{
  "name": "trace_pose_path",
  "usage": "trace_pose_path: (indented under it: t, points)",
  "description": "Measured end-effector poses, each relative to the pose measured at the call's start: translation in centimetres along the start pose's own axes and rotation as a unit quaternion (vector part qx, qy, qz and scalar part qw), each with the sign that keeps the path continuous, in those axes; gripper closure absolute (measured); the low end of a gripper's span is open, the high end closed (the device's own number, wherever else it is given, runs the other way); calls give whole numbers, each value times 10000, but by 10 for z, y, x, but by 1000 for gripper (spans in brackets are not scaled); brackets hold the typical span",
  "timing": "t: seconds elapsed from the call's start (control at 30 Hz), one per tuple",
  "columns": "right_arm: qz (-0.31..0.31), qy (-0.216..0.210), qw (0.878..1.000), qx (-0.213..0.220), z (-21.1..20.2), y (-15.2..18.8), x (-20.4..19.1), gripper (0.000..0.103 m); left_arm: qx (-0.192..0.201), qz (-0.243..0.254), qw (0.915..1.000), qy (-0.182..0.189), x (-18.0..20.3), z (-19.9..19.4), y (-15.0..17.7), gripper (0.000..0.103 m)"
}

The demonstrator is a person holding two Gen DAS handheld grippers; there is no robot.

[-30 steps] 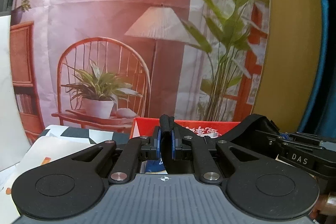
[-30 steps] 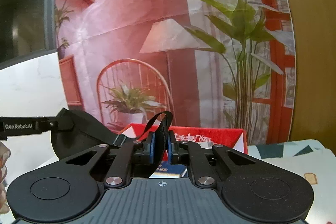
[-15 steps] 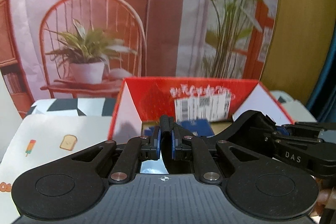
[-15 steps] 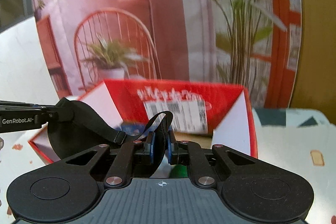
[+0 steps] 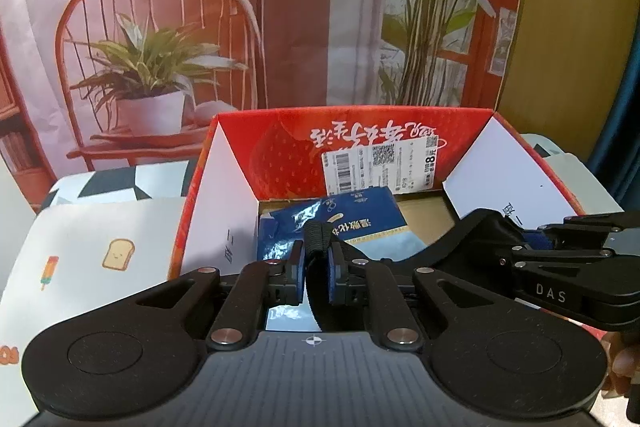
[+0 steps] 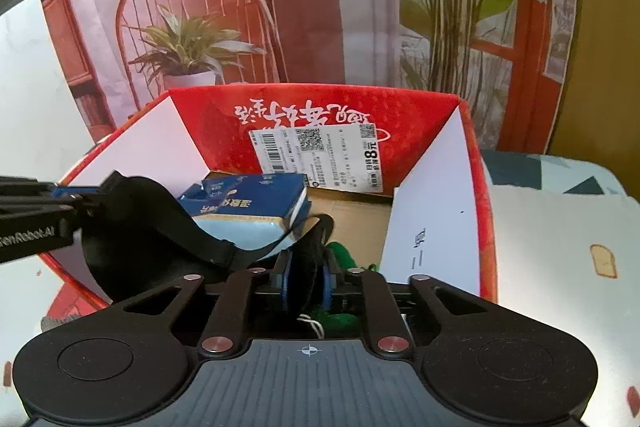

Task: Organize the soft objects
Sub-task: 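Carry the eye mask over the red box and open both tools to drop it, then move both tools back down to the orange floral pouch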

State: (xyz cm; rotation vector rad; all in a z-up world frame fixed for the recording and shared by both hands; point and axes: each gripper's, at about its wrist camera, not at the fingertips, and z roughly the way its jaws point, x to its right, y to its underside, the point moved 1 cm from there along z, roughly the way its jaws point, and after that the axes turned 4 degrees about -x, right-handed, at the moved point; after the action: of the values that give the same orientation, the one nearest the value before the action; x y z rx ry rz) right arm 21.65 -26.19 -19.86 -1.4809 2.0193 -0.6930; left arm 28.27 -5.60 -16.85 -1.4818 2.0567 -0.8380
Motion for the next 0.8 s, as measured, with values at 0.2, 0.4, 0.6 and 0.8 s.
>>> trace_pose_path:
  t: [0.2, 0.4, 0.6, 0.8]
  points:
    - [-189, 240, 9993, 216, -17, -1, -4, 51, 335, 57, 9994, 9, 1, -23, -2, 26]
    - [-178, 341, 9983, 434, -39, -3, -3, 9, 594, 23, 9982, -11, -3, -47, 1, 1]
    - [-127, 418, 9974, 566, -59, 1, -5, 1, 561, -14, 9983, -169, -11, -63, 8, 0]
    - [-176, 472, 9961, 730, -79, 8, -11, 0, 662, -123, 9974, -271, -19, -85, 17, 0]
